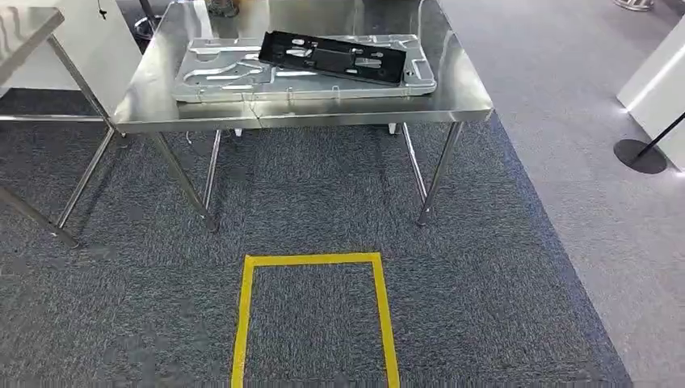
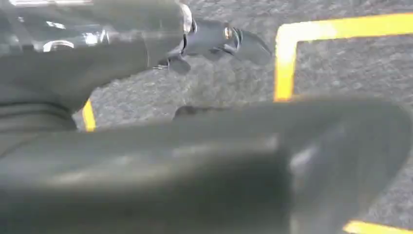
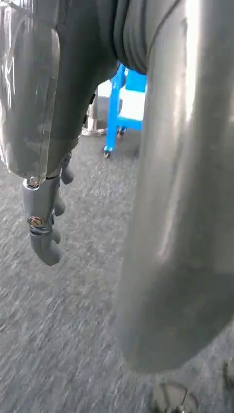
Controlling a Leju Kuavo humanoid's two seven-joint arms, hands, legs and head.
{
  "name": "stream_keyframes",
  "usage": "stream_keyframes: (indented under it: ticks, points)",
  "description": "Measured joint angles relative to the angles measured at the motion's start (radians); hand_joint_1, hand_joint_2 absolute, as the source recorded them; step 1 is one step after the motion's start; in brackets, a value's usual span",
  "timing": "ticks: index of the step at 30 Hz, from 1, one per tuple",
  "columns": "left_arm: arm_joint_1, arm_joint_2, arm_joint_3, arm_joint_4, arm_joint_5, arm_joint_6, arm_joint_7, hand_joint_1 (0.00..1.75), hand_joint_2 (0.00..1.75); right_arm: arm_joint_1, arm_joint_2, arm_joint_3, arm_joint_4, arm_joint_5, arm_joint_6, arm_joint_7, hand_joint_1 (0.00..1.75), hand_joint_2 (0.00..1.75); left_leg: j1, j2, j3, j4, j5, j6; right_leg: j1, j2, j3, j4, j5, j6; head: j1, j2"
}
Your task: Take the parts from the cabinet and place them on the table.
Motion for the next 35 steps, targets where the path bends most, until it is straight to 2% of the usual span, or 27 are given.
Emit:
stream_keyframes:
  ticks: [1,2,3,4,5,7,8,9,10,11,12,14,15,17,18,19,20,22,23,24,25,26,27,29,30,31,35]
  points:
    - [0.0,0.0,0.001,0.0,0.0,0.005,0.004,0.0,0.0,0.0,0.0,-0.001,0.0,-0.001,0.002,0.008,0.0,0.0,-0.001,0.0,-0.015,0.0,0.012,0.004,0.0,0.001,-0.018,0.071,-0.066,0.003,0.0,0.0]
    - [0.001,0.0,0.002,0.0,-0.001,0.008,0.008,0.0,0.0,0.002,0.002,-0.002,0.002,-0.003,0.003,0.016,0.0,0.0,-0.004,0.0,-0.027,0.0,0.023,0.005,0.0,0.001,-0.035,0.144,-0.112,0.005,0.0,0.0]
    - [0.002,0.0,0.002,0.0,-0.002,0.014,0.016,0.0,0.0,0.002,0.002,-0.003,0.003,-0.004,0.003,0.02,0.0,0.0,-0.007,0.0,-0.041,0.002,0.032,0.006,0.0,0.001,-0.049,0.215,-0.13,0.006,0.0,0.0]
    - [0.003,0.0,0.004,0.0,-0.002,0.016,0.023,0.0,0.0,0.002,0.002,-0.003,0.003,-0.004,0.004,0.023,0.0,0.0,-0.009,0.001,-0.054,0.004,0.042,0.005,0.001,0.001,-0.049,0.255,-0.113,0.006,0.0,0.0]
    - [0.004,0.0,0.005,0.0,-0.002,0.017,0.028,0.0,0.0,0.002,0.002,-0.003,0.003,-0.006,0.005,0.026,0.0,0.0,-0.011,0.003,-0.066,0.005,0.051,0.004,0.001,0.001,-0.029,0.25,-0.075,0.003,0.0,0.0]
    - [0.004,0.0,0.006,0.0,-0.006,0.018,0.042,0.0,0.0,0.002,0.002,-0.01,0.003,-0.015,0.01,0.029,0.0,0.0,-0.013,0.003,-0.083,0.011,0.064,0.001,0.005,0.001,0.076,0.117,-0.013,-0.007,0.0,0.0]
    - [0.003,-0.001,0.006,0.0,-0.006,0.02,0.045,0.0,0.0,0.0,0.002,-0.016,0.003,-0.019,0.014,0.029,0.0,0.0,-0.013,0.003,-0.087,0.015,0.069,-0.002,0.008,0.001,0.145,0.022,-0.012,-0.015,0.0,0.0]
    - [0.003,-0.003,0.006,0.0,-0.008,0.021,0.049,0.0,0.0,-0.002,0.001,-0.019,0.003,-0.02,0.017,0.031,0.0,0.0,-0.017,0.002,-0.093,0.022,0.071,-0.006,0.015,0.0,0.204,-0.062,-0.038,-0.025,0.0,0.0]
    - [0.002,-0.004,0.006,0.0,-0.009,0.023,0.051,0.0,0.0,-0.003,0.002,-0.021,0.003,-0.021,0.02,0.031,0.0,0.0,-0.018,0.003,-0.097,0.025,0.076,-0.012,0.015,-0.001,0.217,-0.099,-0.054,-0.029,0.0,0.0]
    - [0.002,-0.004,0.006,0.0,-0.01,0.024,0.052,0.0,0.0,-0.004,0.002,-0.024,0.003,-0.021,0.02,0.032,0.0,0.0,-0.018,0.005,-0.102,0.028,0.082,-0.018,0.018,-0.001,0.213,-0.106,-0.058,-0.034,0.0,0.0]
    - [0.001,-0.004,0.007,0.0,-0.011,0.026,0.054,0.0,0.0,-0.005,0.002,-0.026,0.003,-0.021,0.02,0.032,0.0,1.75,-0.016,0.007,-0.104,0.025,0.088,-0.024,0.019,0.0,0.208,-0.104,-0.055,-0.039,0.0,0.0]
    - [0.002,-0.003,0.008,0.0,-0.013,0.027,0.057,0.0,0.0,-0.003,0.004,-0.028,0.004,-0.021,0.02,0.037,0.0,1.75,-0.014,0.002,-0.11,0.04,0.08,-0.034,0.008,-0.006,0.206,-0.116,-0.037,-0.052,0.0,0.0]
    - [0.003,-0.003,0.008,0.0,-0.013,0.028,0.057,0.0,0.0,-0.003,0.004,-0.028,0.004,-0.02,0.019,0.041,0.0,1.75,-0.014,-0.003,-0.128,0.081,0.035,-0.04,0.008,-0.005,0.198,-0.116,-0.031,-0.06,0.0,0.0]
    - [0.005,-0.003,0.008,0.0,-0.012,0.027,0.057,0.0,0.0,-0.001,0.003,-0.03,0.004,-0.019,0.018,0.043,0.0,1.75,-0.005,-0.004,-0.188,0.242,-0.066,-0.051,0.01,-0.007,0.183,-0.114,-0.021,-0.064,0.0,0.0]
    - [0.007,-0.003,0.008,0.0,-0.013,0.027,0.057,0.0,0.0,-0.001,0.003,-0.032,0.004,-0.019,0.018,0.043,0.0,1.75,-0.002,-0.004,-0.214,0.317,-0.097,-0.056,0.011,-0.007,0.175,-0.112,-0.016,-0.064,0.0,0.0]
    - [0.008,-0.003,0.008,0.0,-0.013,0.027,0.057,0.0,0.0,0.0,0.003,-0.034,0.004,-0.019,0.018,0.043,0.0,1.75,0.0,-0.004,-0.22,0.351,-0.101,-0.059,0.011,-0.007,0.167,-0.109,-0.013,-0.063,0.0,0.0]
    - [0.009,-0.003,0.008,0.0,-0.013,0.027,0.057,0.0,0.0,0.0,0.003,-0.034,0.004,-0.019,0.018,0.043,0.0,1.75,0.002,-0.004,-0.203,0.335,-0.083,-0.06,0.011,-0.006,0.161,-0.105,-0.011,-0.061,0.0,0.0]
    - [0.008,-0.003,0.009,0.0,-0.013,0.028,0.057,0.0,0.0,0.0,0.004,-0.036,0.004,-0.019,0.019,0.047,0.0,1.75,0.006,-0.004,-0.107,0.183,-0.008,-0.06,0.007,-0.005,0.154,-0.093,-0.01,-0.058,0.0,0.0]
    - [0.008,-0.002,0.009,0.0,-0.014,0.029,0.057,0.0,0.0,-0.001,0.006,-0.037,0.005,-0.019,0.019,0.051,0.0,1.75,0.013,-0.004,-0.049,0.085,0.023,-0.076,0.006,-0.004,0.149,-0.083,-0.013,-0.055,0.0,0.0]
    - [0.007,-0.007,0.009,0.001,-0.016,0.029,0.057,0.0,0.0,-0.001,0.002,-0.041,0.004,-0.019,0.019,0.053,0.0,1.75,0.016,-0.009,-0.023,0.031,-0.004,-0.096,0.02,-0.003,0.138,-0.066,-0.019,-0.048,0.0,0.0]
    - [0.006,-0.009,0.009,0.001,-0.015,0.028,0.06,0.0,0.0,-0.003,0.001,-0.043,0.005,-0.019,0.022,0.057,0.0,1.75,0.015,-0.016,-0.031,0.035,0.013,-0.055,0.017,0.0,0.13,-0.057,-0.021,-0.048,0.0,0.0]
    - [0.008,-0.01,0.01,0.001,-0.015,0.028,0.063,0.0,0.0,-0.003,0.0,-0.043,0.005,-0.019,0.024,0.062,0.0,1.75,0.014,-0.013,-0.035,0.036,0.001,-0.047,0.023,0.001,0.127,-0.057,-0.019,-0.046,0.001,0.0]
    - [0.009,-0.009,0.01,0.001,-0.015,0.028,0.067,0.0,0.0,-0.003,0.0,-0.043,0.005,-0.018,0.024,0.063,0.0,0.0,0.013,-0.013,-0.039,0.038,0.005,-0.051,0.022,0.002,0.125,-0.057,-0.017,-0.042,0.001,0.0]
    - [0.008,-0.009,0.012,0.001,-0.015,0.03,0.072,0.0,0.0,-0.003,0.001,-0.046,0.005,-0.02,0.02,0.057,0.0,0.0,0.008,-0.013,-0.04,0.039,0.008,-0.046,0.018,0.002,0.123,-0.058,-0.014,-0.038,0.001,0.0]
    - [0.007,-0.009,0.014,0.001,-0.015,0.031,0.075,0.0,1.75,-0.003,0.001,-0.05,0.005,-0.022,0.018,0.05,0.0,0.0,0.006,-0.013,-0.041,0.039,0.008,-0.044,0.016,0.002,0.123,-0.059,-0.012,-0.036,0.001,0.0]
    - [0.007,-0.009,0.015,0.001,-0.013,0.032,0.077,0.0,1.75,-0.003,0.001,-0.053,0.005,-0.023,0.017,0.044,0.0,1.75,0.004,-0.013,-0.041,0.039,0.009,-0.043,0.014,0.002,0.123,-0.059,-0.011,-0.034,0.001,0.0]
    - [0.006,-0.009,0.017,0.001,-0.016,0.034,0.08,0.0,1.75,-0.003,0.001,-0.061,0.005,-0.029,0.009,0.024,0.0,1.75,0.001,-0.013,-0.043,0.04,0.01,-0.039,0.011,0.003,0.122,-0.06,-0.008,-0.029,0.0,0.0]
